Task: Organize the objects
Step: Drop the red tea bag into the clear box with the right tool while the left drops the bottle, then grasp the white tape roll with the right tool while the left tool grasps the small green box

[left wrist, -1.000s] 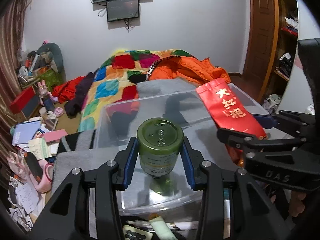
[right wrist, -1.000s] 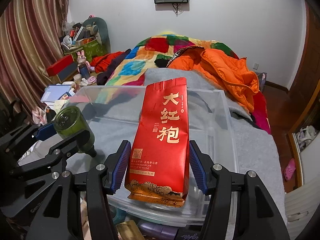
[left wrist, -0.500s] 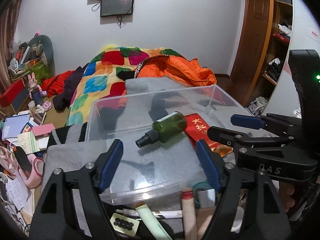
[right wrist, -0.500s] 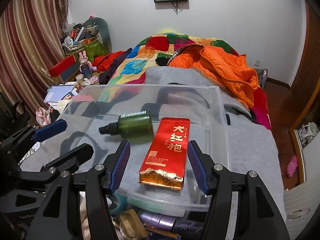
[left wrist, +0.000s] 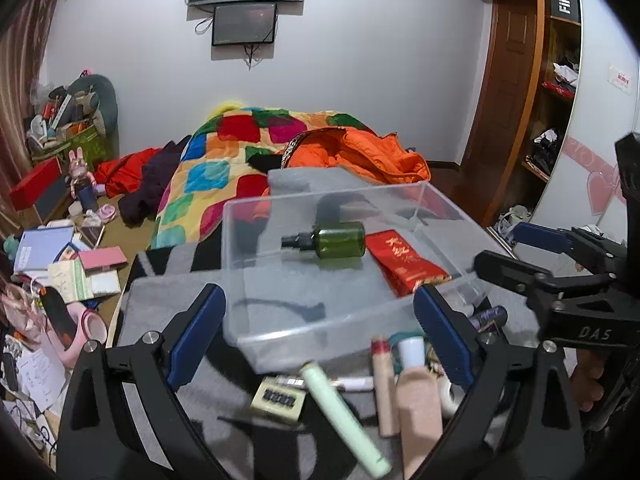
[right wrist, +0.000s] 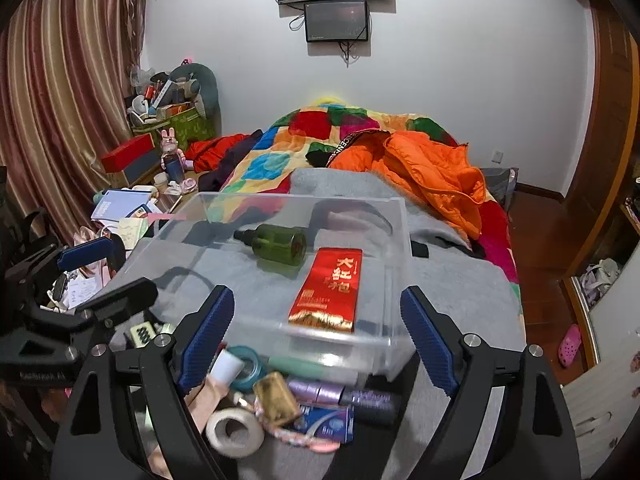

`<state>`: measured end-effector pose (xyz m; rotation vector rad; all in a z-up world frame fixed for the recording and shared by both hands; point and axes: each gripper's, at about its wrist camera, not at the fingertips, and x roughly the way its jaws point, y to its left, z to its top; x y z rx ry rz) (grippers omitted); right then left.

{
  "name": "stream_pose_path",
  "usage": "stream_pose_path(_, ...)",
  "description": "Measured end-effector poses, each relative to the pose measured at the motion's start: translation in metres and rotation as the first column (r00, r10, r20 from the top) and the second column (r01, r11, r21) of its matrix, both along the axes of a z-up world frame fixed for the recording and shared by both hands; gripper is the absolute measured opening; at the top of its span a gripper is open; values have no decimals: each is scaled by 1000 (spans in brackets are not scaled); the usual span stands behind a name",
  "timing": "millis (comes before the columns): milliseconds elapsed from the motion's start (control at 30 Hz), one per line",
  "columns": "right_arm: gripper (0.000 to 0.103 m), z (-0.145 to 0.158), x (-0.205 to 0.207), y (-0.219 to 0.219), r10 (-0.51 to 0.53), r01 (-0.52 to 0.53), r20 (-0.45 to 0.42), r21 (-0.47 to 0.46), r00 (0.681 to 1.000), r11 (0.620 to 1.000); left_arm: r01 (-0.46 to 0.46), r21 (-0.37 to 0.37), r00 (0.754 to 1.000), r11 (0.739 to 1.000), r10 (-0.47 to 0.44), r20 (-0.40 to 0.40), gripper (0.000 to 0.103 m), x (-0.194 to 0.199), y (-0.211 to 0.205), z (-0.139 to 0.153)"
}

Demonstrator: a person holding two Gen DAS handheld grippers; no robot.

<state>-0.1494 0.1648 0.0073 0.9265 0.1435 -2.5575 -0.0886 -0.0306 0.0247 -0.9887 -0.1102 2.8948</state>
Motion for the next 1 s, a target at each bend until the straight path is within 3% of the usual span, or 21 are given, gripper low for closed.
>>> stream_pose_path(300, 83, -16, 29, 5, 1, 0, 42, -29, 999, 1000, -12, -28, 998, 1000, 14, 65, 96, 21, -15, -29)
stream_pose_path(700, 83, -61, 61, 7, 33, -32, 138, -7, 990, 999, -20, -13, 990, 1000, 22, 140, 96, 33, -25, -64)
stream_pose_path(733, 83, -65, 63, 7, 42, -40, 148, -14, 988, 999, -25, -17, 989, 1000, 27, 143, 95, 32, -25, -66)
stream_pose_path(833, 80, -74, 64, 6, 55, -52, 177, -26, 983, 998, -26, -6, 986, 1000, 27, 164, 78, 26, -26, -72)
stream_pose_path(1000, 71, -81, 66, 4, 82, -76, 203, -39, 976, 996, -40, -5, 984, 999, 40, 174, 71, 18, -28, -78)
